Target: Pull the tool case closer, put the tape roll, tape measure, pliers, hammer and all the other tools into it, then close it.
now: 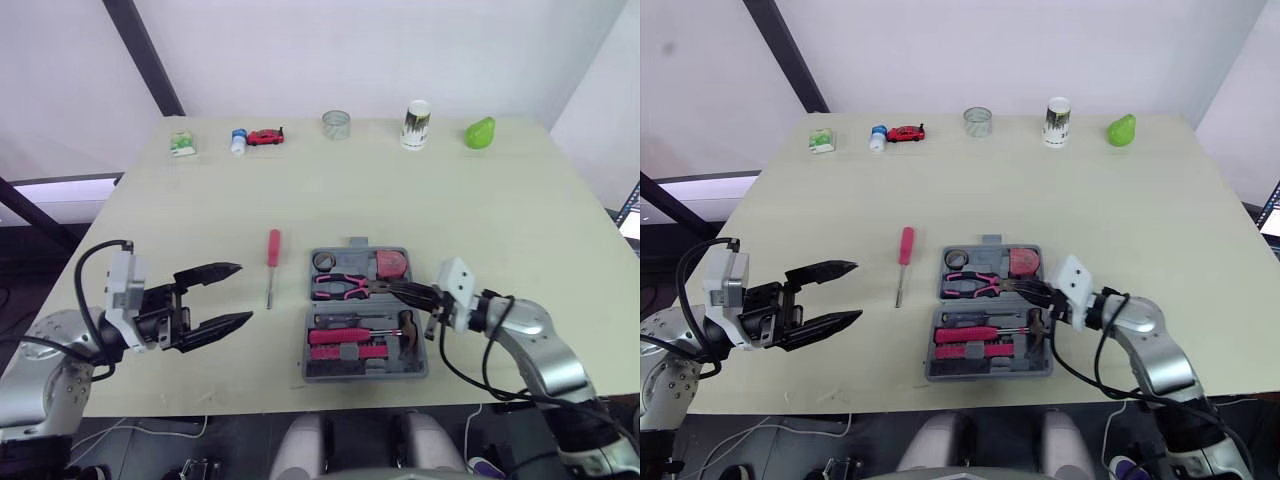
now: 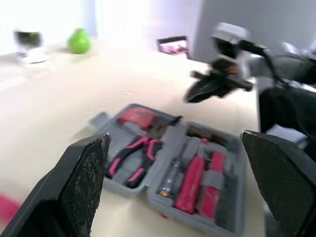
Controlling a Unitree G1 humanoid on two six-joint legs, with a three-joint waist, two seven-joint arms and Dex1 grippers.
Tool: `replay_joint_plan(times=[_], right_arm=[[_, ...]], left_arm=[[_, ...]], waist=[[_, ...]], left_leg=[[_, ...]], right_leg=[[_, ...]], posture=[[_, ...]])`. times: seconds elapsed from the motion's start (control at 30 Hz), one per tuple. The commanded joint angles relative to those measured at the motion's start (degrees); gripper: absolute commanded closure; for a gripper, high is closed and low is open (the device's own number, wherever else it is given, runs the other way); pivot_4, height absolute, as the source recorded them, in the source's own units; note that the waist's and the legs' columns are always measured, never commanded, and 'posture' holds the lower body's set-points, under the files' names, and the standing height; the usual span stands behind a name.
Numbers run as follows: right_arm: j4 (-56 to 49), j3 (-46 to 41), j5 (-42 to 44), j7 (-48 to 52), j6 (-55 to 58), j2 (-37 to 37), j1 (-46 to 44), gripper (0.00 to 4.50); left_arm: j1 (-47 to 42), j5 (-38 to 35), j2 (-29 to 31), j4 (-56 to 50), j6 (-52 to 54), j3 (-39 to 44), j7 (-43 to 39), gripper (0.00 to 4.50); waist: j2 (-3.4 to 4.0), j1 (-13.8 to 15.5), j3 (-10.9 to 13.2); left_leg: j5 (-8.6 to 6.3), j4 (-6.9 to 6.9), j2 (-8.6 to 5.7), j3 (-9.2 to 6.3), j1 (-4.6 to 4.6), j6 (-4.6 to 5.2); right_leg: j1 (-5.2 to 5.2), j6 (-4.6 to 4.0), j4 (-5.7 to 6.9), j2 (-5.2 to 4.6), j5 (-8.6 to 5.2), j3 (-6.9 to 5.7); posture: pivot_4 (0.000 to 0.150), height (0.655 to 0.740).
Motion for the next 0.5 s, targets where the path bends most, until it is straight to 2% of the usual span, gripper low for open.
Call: replay_joint_plan(times=[0.03, 0.13, 0.2, 0.37, 0.43, 0.5], right_arm=[[-2.7, -8.1, 4.4, -1.7, -1.4, -1.4, 4.3, 4.44], [0.3, -15.3, 5.7, -2.7, -4.6, -2.4, 10.5, 4.44], [4.7, -21.9, 5.7, -3.1, -9.3, -3.0, 16.0, 3.94], [10.8, -31.0, 8.6, -1.5, -15.6, -3.5, 23.6, 2.19], [12.6, -33.8, 10.0, -0.7, -16.7, -3.5, 25.8, 1.65], [14.6, -36.0, 11.0, -0.2, -17.6, -3.7, 27.7, 0.63]], left_arm=[[1.0, 1.7, -2.9, 1.8, -1.2, 3.4, 6.0, 0.0], [3.6, 3.1, -6.1, 3.1, -2.2, 5.6, 10.2, 0.0], [7.8, 4.3, -8.0, 4.4, -2.6, 7.2, 12.5, 0.0], [13.5, 5.3, -10.8, 6.9, -3.3, 10.5, 16.2, 0.0], [14.7, 5.1, -11.9, 7.6, -3.7, 12.1, 17.6, 0.0], [16.1, 5.4, -12.8, 7.8, -4.1, 13.2, 18.5, 0.0]], waist=[[0.0, 0.0, 0.0], [-0.01, -0.2, 0.0], [0.02, -0.1, -0.1], [-0.01, 0.0, 0.0], [0.01, -0.1, 0.0], [0.0, -0.1, 0.0]], left_leg=[[0.0, 0.0, 0.0, 0.0, 0.0, 0.0], [0.0, -0.01, 0.0, 0.02, 0.02, 0.0], [0.0, -0.02, 0.01, 0.02, 0.03, 0.0], [-0.05, -0.1, -0.02, 0.14, 0.04, 0.07], [-0.04, -0.08, 0.03, 0.15, 0.11, 0.07], [-0.03, -0.08, 0.06, 0.18, 0.48, 0.07]], right_leg=[[0.0, 0.0, 0.0, 0.0, 0.0, 0.0], [0.0, 0.0, 0.02, 0.01, 0.0, 0.03], [0.0, 0.0, 0.0, 0.02, 0.0, 0.03], [0.02, 0.01, -0.12, -0.04, -0.01, 0.14], [0.03, -0.02, -0.07, -0.01, -0.01, 0.16], [0.35, -0.23, -0.06, -0.03, -0.11, 0.19]], posture=[[0.15, 0.74], [0.15, 0.74], [0.15, 0.74], [0.15, 0.74], [0.15, 0.74], [0.15, 0.74]])
